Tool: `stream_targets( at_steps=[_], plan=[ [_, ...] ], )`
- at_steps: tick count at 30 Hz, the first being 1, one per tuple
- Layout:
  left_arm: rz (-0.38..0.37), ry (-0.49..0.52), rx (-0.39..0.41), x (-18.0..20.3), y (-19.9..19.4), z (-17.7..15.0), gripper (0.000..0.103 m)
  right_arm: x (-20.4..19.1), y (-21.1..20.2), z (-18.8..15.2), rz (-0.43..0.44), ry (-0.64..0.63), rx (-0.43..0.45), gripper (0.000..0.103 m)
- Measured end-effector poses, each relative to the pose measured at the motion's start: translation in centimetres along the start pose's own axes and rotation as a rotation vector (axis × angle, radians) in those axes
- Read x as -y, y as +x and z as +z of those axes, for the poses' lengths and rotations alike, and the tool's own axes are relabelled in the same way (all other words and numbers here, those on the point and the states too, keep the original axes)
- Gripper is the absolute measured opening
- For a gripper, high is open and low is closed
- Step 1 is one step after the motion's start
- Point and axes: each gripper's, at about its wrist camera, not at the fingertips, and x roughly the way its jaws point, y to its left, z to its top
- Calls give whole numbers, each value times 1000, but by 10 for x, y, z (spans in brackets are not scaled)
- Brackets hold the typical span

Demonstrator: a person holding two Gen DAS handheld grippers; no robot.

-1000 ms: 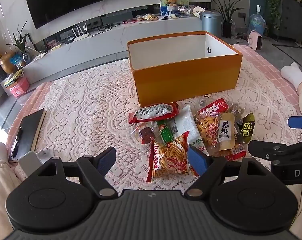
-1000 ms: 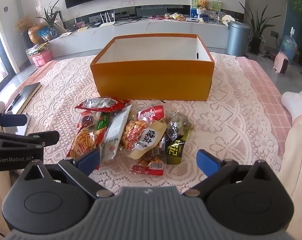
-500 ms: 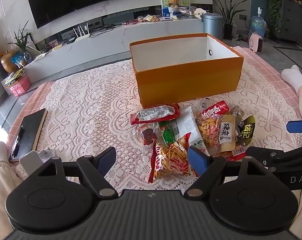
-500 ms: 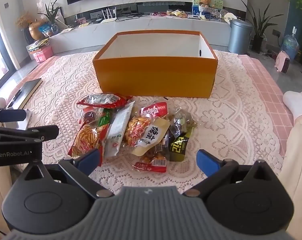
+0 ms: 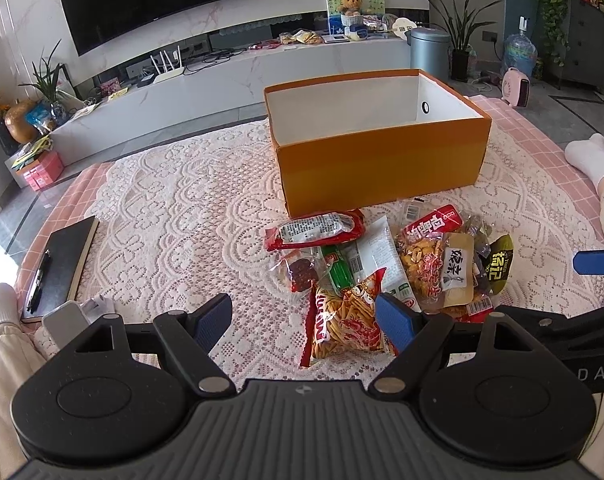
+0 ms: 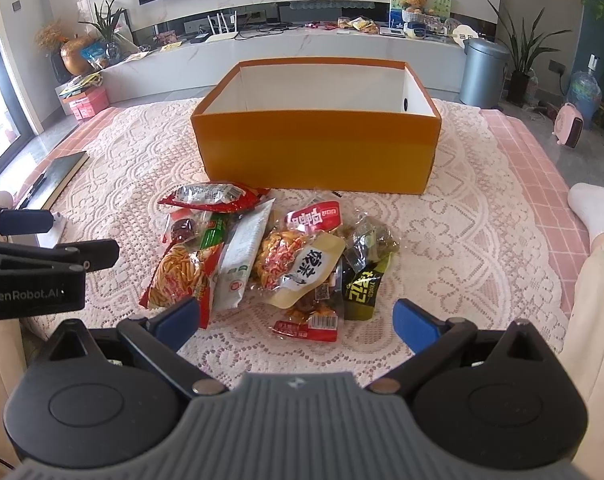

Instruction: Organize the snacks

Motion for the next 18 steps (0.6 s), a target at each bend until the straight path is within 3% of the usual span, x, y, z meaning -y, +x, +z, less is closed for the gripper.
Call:
stream_targets(
  at_steps=[18],
  plan=[
    [1, -4, -13, 1, 6, -1, 95, 5, 9, -2, 5, 22, -29, 99]
  ],
)
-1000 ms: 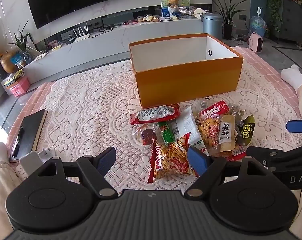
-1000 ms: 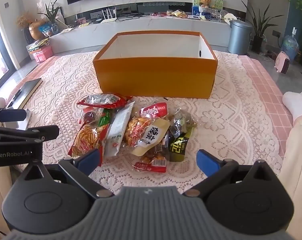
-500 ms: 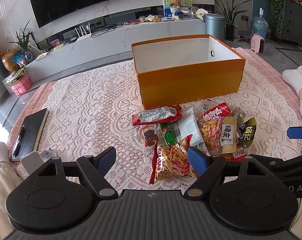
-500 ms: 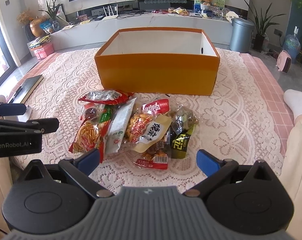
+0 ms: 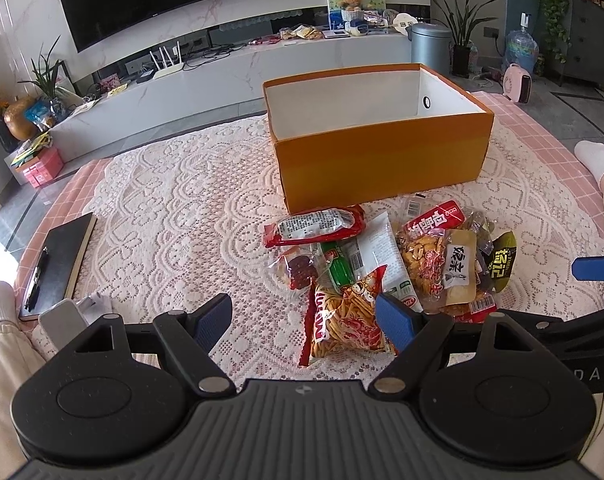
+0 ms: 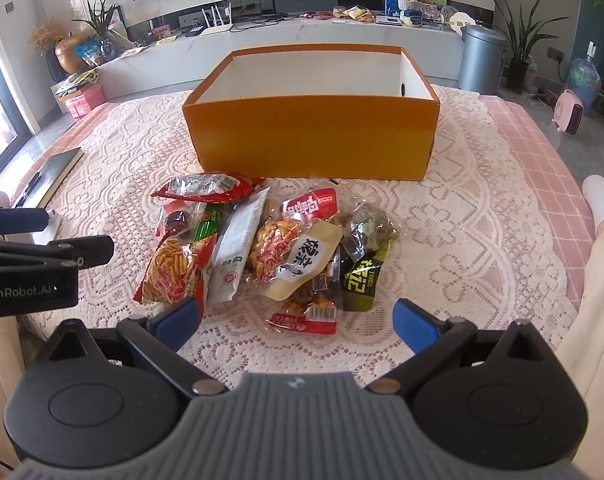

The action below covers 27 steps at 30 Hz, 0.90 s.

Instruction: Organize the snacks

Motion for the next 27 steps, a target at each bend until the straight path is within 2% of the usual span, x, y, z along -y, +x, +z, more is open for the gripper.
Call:
stream_targets(
  at_steps=[27],
  plan=[
    [-12, 11, 5, 2, -4, -3, 95, -2, -3, -2, -18, 3, 6, 99]
  ],
)
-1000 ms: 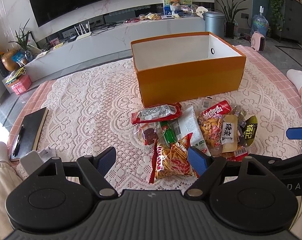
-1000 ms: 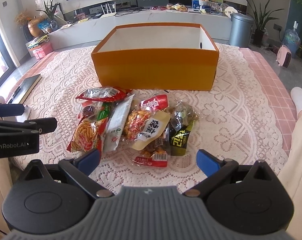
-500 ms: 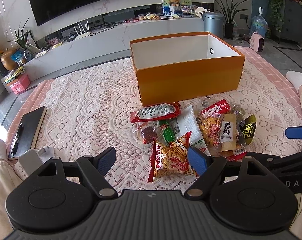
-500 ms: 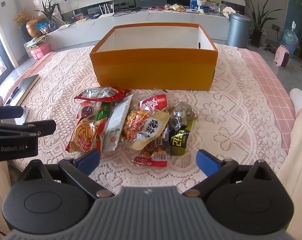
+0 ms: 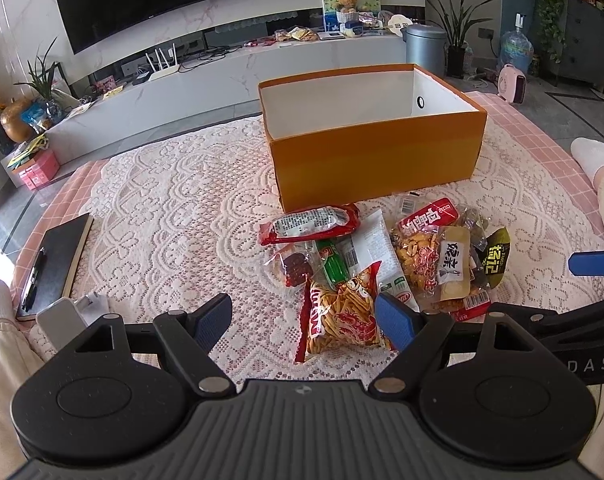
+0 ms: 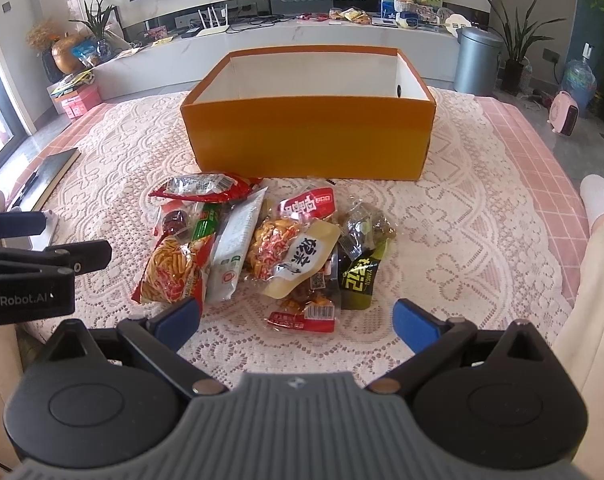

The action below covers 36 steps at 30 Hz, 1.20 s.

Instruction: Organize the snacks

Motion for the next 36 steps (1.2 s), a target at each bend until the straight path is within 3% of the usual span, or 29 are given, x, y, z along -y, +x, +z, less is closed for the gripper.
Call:
stream_targets(
  at_steps=[17, 22, 27, 31, 36],
  plan=[
    [-30, -18, -4, -4, 4, 0, 95, 1, 5, 0, 1, -1, -10, 99],
    [-91, -45, 10, -11, 8, 1, 87, 3, 3, -3, 1, -26, 82, 99],
    [-114, -28, -10, -10, 21, 1, 74, 4, 12, -2, 11, -52, 101, 81],
    [-163, -50, -27, -11, 35, 0, 77, 11, 26, -2, 35, -22, 83, 68],
    [-188, -23, -46, -6, 53, 0, 84, 23, 37, 1, 101, 59, 102, 65]
  ],
)
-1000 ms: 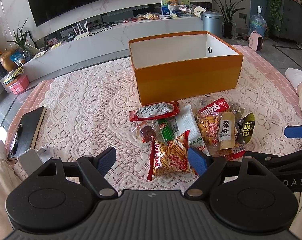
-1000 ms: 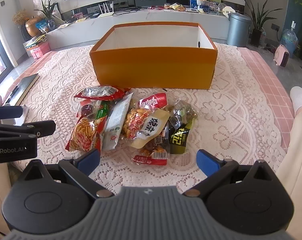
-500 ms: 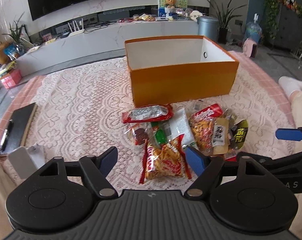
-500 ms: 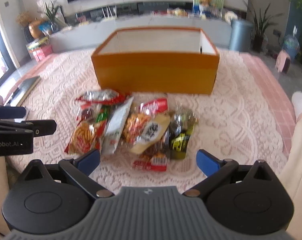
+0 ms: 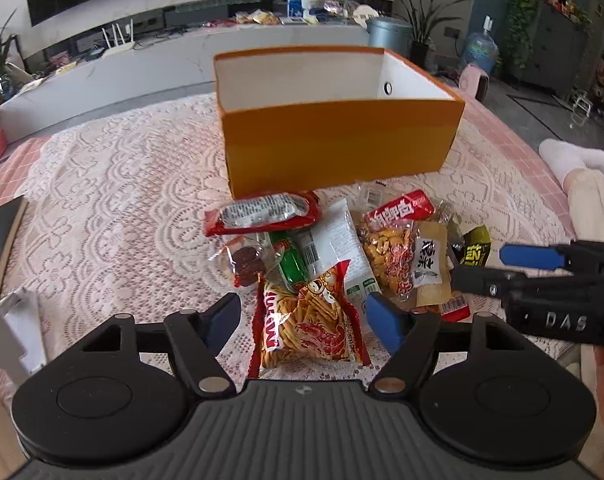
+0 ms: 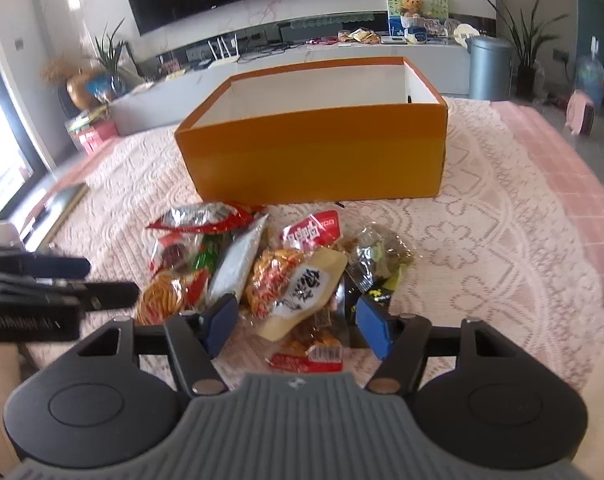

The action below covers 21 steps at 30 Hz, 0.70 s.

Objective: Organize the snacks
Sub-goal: 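Grasp the Mimi snack bag with left tool while right tool grasps peanut bag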

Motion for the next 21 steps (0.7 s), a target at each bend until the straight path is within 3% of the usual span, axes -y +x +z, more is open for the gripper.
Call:
stream_targets(
  at_steps=[9, 18, 21],
  plan=[
    [9, -11, -124, -6, 45, -7, 87, 4, 27, -1, 14, -27, 15, 65],
    [-26, -15, -132, -14, 65, -10, 91, 8, 48, 0, 37, -51, 36, 70],
    [-44, -28, -140, -16, 71, -10, 91, 1, 49, 0, 30, -102, 80, 70]
  ],
)
